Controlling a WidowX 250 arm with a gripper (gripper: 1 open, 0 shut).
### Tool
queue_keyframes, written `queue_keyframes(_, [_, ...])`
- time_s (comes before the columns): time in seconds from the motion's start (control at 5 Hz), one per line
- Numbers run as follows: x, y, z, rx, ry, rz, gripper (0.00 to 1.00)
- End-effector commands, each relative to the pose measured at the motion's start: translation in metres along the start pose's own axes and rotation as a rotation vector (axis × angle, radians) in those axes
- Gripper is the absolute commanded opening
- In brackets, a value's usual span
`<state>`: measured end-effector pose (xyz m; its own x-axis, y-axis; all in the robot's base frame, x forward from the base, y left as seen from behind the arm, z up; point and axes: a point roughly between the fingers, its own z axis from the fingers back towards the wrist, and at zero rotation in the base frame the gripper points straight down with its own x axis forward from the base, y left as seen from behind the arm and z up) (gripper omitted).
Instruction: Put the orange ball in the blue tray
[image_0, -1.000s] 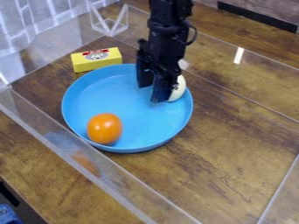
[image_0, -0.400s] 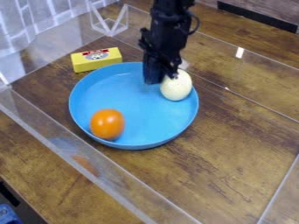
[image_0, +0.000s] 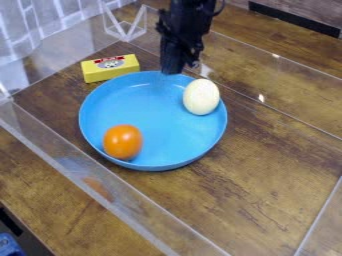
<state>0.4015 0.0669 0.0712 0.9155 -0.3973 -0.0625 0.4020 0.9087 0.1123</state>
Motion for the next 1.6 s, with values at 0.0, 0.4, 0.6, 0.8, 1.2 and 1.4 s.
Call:
queue_keyframes(0.0, [-0.002, 0.027, 0.022, 0.040, -0.051, 0.028, 0.00])
queue_keyframes(0.4, [0.000, 0.019, 0.024, 0.064, -0.078, -0.085, 0.00])
queue_keyframes(0.6, [-0.001, 0.017, 0.031, 0.077, -0.085, -0.113, 0.00])
queue_keyframes(0.8, [-0.001, 0.014, 0.038, 0.090, -0.093, -0.138, 0.00])
queue_keyframes(1.2, [-0.002, 0.007, 0.046, 0.124, -0.104, -0.195, 0.00])
queue_keyframes(1.4, [-0.001, 0.006, 0.049, 0.142, -0.113, -0.225, 0.00])
